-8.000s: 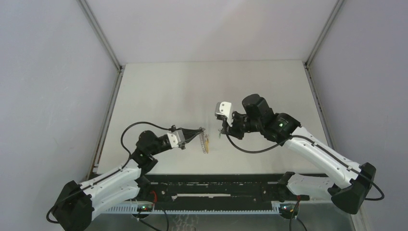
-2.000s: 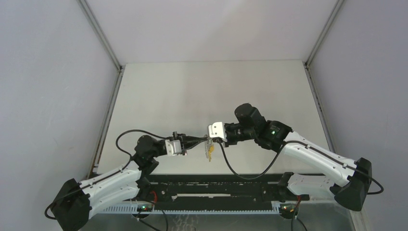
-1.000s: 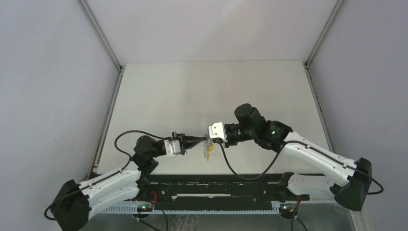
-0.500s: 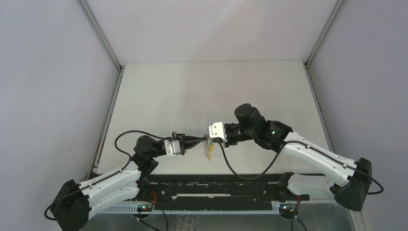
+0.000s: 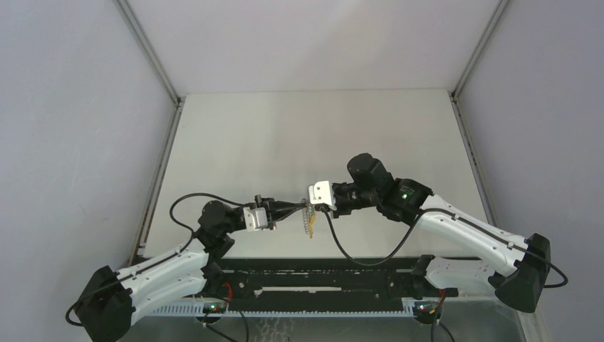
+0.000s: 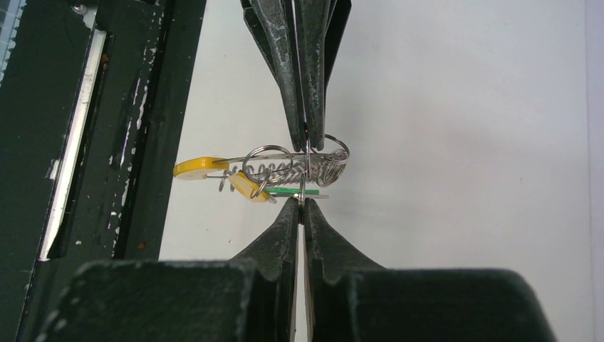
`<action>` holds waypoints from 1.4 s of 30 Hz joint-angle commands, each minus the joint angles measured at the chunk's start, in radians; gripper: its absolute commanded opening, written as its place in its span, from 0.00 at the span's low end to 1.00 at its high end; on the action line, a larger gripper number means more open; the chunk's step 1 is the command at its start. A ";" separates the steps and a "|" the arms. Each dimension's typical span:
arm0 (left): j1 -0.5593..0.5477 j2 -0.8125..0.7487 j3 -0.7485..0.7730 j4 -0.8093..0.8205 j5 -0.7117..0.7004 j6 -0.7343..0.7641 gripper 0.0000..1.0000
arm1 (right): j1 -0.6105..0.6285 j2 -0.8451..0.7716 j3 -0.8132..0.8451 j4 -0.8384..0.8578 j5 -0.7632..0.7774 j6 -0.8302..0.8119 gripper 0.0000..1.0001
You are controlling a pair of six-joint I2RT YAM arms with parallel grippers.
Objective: Put the keys on the keyring
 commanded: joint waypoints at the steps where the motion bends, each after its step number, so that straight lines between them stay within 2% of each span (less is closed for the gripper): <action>1: 0.005 -0.015 0.011 0.033 -0.003 -0.007 0.00 | 0.000 -0.002 0.010 0.016 0.004 -0.002 0.00; 33: 0.005 0.002 0.023 0.033 0.024 -0.022 0.00 | 0.010 -0.022 0.010 0.036 -0.022 -0.004 0.00; 42: 0.005 -0.014 0.018 0.033 0.012 -0.018 0.00 | 0.005 -0.007 0.010 0.017 0.015 -0.004 0.00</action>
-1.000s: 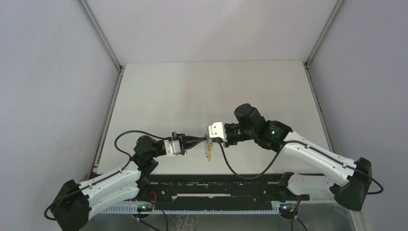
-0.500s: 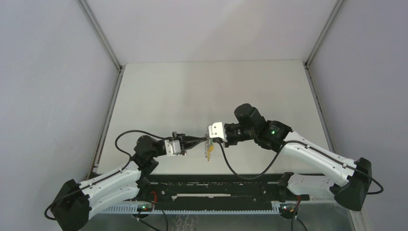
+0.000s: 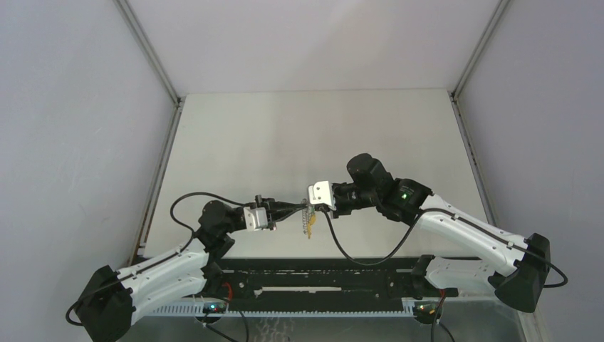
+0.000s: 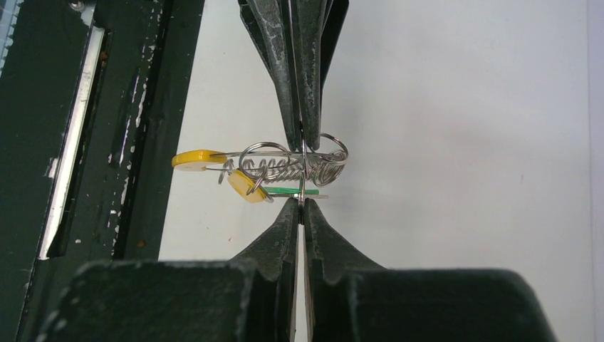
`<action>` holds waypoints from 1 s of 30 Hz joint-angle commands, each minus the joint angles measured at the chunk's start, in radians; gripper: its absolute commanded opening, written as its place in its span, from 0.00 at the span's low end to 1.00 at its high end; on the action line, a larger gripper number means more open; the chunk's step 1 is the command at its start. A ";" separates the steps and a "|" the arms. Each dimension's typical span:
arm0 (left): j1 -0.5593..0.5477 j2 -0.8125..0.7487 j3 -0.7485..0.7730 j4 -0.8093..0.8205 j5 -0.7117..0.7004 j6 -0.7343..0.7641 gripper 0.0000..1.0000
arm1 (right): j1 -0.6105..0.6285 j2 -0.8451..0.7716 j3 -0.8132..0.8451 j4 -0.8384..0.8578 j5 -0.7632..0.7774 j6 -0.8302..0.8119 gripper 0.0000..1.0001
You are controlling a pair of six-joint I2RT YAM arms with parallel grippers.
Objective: Put the keys on the keyring
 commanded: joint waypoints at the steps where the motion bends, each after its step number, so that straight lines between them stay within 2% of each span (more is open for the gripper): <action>1: 0.005 -0.020 0.018 0.033 0.003 -0.010 0.00 | 0.005 -0.007 0.010 0.018 0.011 -0.002 0.00; 30: 0.005 0.002 0.027 0.033 0.018 -0.015 0.00 | 0.012 -0.031 0.011 0.036 -0.029 -0.017 0.00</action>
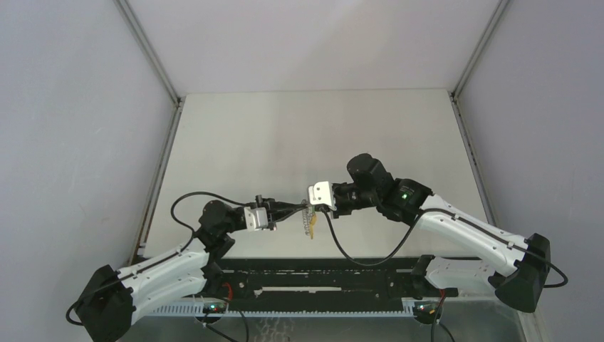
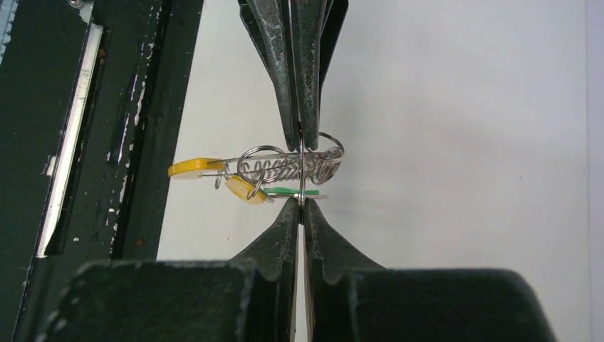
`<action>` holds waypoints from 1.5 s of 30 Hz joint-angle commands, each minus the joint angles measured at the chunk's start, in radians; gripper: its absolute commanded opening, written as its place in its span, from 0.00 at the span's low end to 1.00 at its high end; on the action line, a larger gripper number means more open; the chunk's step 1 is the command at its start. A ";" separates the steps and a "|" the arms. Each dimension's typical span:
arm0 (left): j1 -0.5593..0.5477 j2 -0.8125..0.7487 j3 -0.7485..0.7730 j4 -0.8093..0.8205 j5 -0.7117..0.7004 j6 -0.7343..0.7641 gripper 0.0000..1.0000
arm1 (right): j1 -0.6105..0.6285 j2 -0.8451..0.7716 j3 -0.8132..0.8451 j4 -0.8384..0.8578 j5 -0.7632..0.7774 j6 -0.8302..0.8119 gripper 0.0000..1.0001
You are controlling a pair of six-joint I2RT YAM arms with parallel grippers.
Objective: Put the keys on the keyring
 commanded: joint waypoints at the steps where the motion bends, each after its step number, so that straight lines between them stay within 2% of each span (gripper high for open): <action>1: 0.005 -0.002 0.027 0.033 0.013 -0.014 0.00 | 0.013 -0.032 0.011 0.041 -0.036 -0.009 0.00; 14: 0.005 0.014 0.031 0.033 0.019 -0.016 0.00 | 0.038 -0.042 0.012 0.068 -0.070 -0.025 0.00; 28: -0.006 -0.018 0.028 -0.017 -0.036 0.019 0.00 | 0.051 -0.031 0.048 0.078 -0.052 0.085 0.00; 39: -0.052 -0.049 0.094 -0.284 -0.131 0.168 0.00 | 0.051 -0.002 0.115 0.027 0.031 0.153 0.00; 45: -0.064 -0.050 0.118 -0.331 -0.170 0.173 0.00 | 0.066 0.029 0.134 -0.016 0.049 0.125 0.00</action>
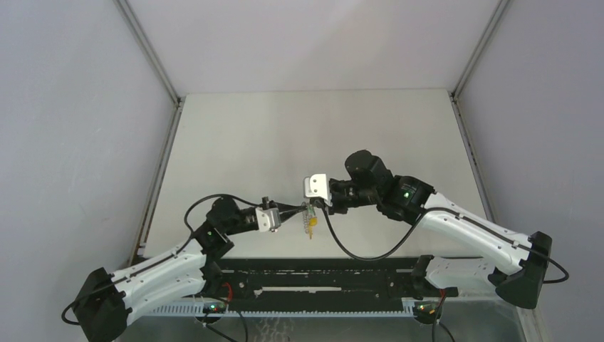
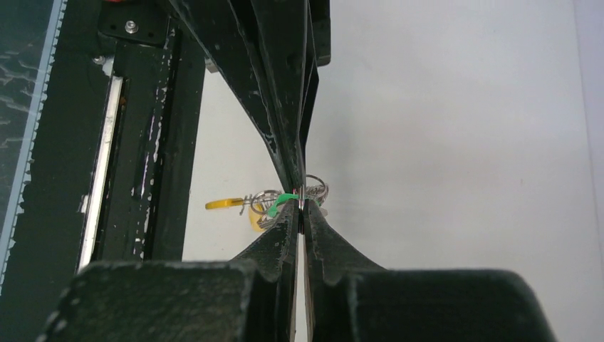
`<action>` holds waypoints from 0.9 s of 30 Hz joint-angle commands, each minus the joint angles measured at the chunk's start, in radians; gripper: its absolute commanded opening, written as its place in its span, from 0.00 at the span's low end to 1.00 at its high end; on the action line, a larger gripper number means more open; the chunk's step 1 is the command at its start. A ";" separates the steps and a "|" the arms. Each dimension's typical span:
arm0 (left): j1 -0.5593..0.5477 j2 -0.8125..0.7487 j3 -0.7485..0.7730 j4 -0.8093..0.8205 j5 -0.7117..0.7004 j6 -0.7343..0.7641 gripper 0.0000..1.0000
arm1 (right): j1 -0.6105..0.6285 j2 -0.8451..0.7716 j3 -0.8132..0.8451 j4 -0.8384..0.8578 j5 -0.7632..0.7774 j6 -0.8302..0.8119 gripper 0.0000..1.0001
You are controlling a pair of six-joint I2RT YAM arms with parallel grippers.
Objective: Put the keys on the keyring
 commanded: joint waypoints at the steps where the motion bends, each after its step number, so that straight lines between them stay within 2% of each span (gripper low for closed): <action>1: -0.009 -0.010 0.079 -0.040 -0.050 0.022 0.00 | 0.026 0.024 0.049 0.007 0.009 -0.007 0.00; 11: 0.015 -0.049 0.005 0.102 -0.080 -0.040 0.00 | 0.013 -0.008 -0.003 -0.039 0.089 -0.047 0.00; 16: 0.032 -0.045 -0.007 0.147 -0.066 -0.062 0.00 | -0.015 -0.077 -0.072 0.003 0.076 -0.045 0.00; 27: 0.034 -0.024 -0.011 0.217 0.029 -0.102 0.00 | -0.026 -0.029 -0.080 0.073 0.020 -0.057 0.00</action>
